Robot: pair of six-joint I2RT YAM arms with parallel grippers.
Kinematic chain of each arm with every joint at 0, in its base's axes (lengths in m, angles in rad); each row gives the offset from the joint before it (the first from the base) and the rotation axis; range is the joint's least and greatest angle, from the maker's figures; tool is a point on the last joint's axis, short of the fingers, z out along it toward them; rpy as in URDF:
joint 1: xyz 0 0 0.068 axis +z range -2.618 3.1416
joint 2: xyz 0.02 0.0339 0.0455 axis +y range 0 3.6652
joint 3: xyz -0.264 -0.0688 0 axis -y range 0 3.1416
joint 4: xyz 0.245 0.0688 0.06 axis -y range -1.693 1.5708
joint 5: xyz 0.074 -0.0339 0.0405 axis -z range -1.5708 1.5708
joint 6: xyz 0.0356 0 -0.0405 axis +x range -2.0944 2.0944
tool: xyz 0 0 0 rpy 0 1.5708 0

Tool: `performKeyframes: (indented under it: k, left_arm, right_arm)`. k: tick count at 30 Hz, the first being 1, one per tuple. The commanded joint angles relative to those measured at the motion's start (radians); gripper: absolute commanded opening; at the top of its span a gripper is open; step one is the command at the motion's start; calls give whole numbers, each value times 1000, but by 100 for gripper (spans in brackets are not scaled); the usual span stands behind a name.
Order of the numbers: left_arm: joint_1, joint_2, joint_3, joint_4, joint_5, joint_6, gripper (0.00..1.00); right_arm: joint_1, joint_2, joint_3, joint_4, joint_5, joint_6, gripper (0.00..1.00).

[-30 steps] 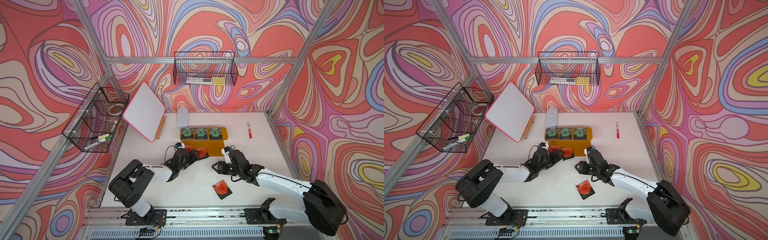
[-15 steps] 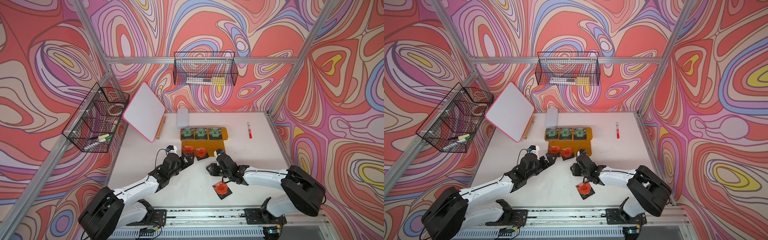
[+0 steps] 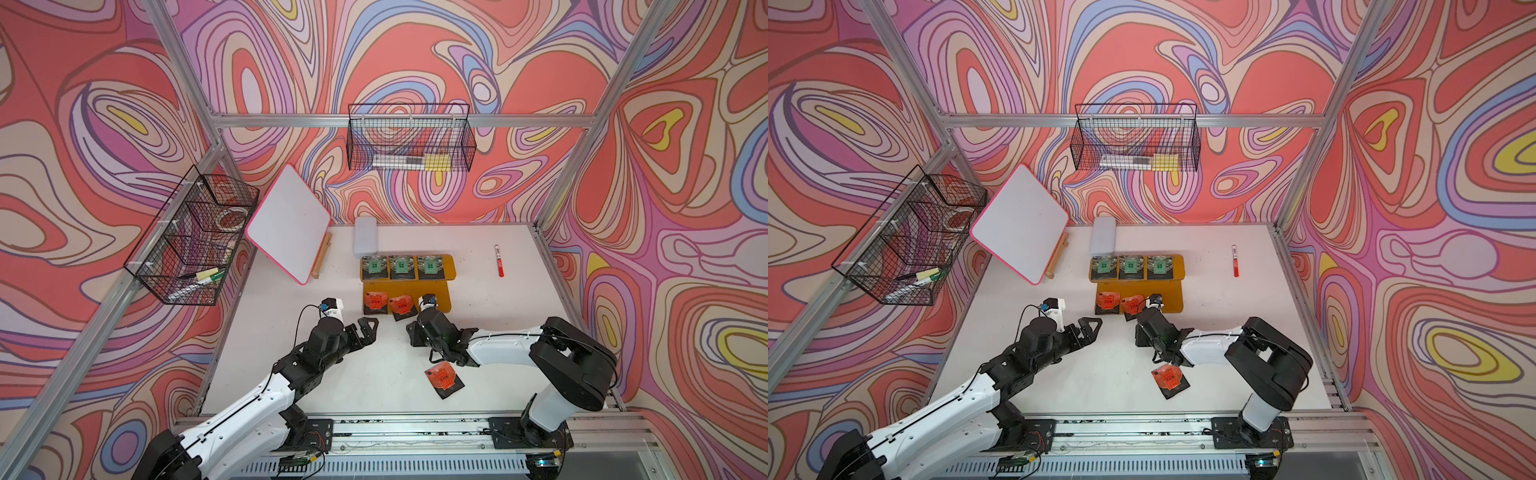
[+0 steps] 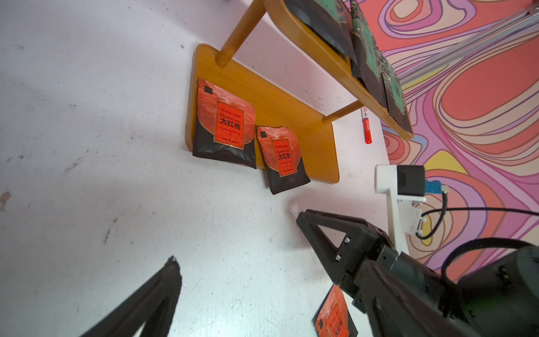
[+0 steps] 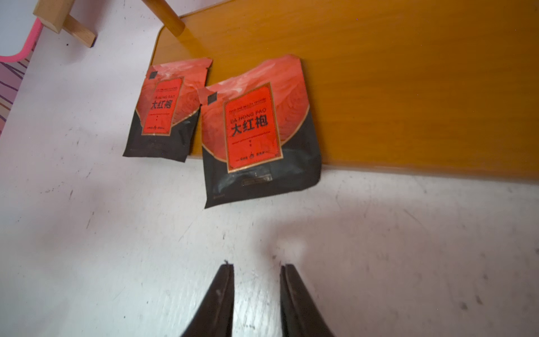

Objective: Place the tea bags on the shelf by color
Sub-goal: Place the tea bag on the shelf.

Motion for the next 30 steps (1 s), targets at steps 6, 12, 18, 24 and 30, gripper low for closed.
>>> performKeyframes:
  k: [6,12,18,24,30]
  left_arm:
    - [-2,-20,-28,-65,-33,31,99]
    - [-2,-13,-31,-66,-42,36,99]
    - [-2,-13,-37,-65,-41,34,99]
    - [-2,-16,-39,-68,-42,36,99]
    - [-2,-23,-48,-68,-45,36,99]
  right_arm:
    - [6,64,57,-17,81,-37,25]
    - [6,96,97,-36,90,-44,23]
    - [7,157,133,-55,96,-43,22]
    - [6,185,163,-73,97,-35,21]
    - [6,204,193,-91,105,-33,20]
